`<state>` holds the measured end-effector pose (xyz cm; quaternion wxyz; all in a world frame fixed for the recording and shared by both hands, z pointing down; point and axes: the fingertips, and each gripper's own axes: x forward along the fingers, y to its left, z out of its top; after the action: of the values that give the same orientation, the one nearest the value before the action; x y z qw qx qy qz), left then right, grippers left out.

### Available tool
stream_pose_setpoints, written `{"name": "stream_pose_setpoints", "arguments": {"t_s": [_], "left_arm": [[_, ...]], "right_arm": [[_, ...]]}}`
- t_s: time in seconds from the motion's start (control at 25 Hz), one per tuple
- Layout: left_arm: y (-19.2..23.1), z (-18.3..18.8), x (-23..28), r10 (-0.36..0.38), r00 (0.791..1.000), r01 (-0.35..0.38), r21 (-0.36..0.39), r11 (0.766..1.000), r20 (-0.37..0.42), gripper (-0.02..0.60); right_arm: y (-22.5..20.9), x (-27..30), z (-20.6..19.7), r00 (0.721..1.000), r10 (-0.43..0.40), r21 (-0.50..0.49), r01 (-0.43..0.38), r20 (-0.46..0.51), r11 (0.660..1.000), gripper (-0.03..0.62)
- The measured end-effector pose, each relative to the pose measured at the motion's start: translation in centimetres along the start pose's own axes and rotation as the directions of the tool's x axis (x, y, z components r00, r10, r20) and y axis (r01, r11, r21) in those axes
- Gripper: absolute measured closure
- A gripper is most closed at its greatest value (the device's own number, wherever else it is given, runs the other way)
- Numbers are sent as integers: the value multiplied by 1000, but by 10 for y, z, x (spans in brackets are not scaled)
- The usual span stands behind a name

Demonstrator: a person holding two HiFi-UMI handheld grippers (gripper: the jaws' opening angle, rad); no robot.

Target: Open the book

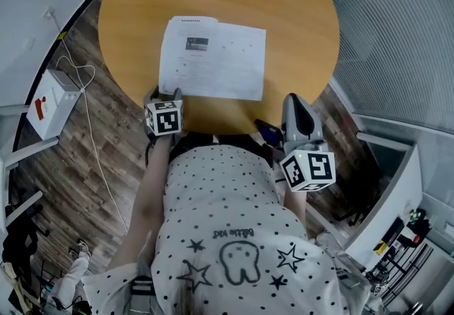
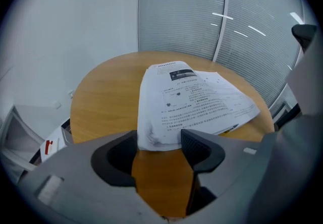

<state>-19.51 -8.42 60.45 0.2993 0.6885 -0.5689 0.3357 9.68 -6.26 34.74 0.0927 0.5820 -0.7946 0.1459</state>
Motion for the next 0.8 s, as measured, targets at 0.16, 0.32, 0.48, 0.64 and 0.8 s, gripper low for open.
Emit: {"name": "stream_pose_setpoints", "arguments": {"t_s": [0.16, 0.32, 0.48, 0.64, 0.8], "left_arm": [[3, 4, -6, -3, 1000, 3, 41, 999, 17, 298], [3, 4, -12, -17, 999, 15, 53, 998, 28, 298], [8, 6, -14, -22, 999, 21, 38, 999, 29, 298], [8, 13, -14, -25, 999, 24, 37, 999, 40, 299], [2, 17, -16, -46, 998, 45, 31, 999, 51, 301]], "right_arm": [[1, 1, -1, 1000, 0, -5, 0, 0, 1000, 589], [0, 2, 1, 1000, -3, -6, 3, 4, 1000, 589], [-4, 3, 2, 1000, -12, -9, 12, 6, 1000, 589], [-7, 5, 1, 1000, -19, -4, 19, 5, 1000, 589], [-9, 3, 3, 1000, -17, -8, 17, 6, 1000, 589]]}}
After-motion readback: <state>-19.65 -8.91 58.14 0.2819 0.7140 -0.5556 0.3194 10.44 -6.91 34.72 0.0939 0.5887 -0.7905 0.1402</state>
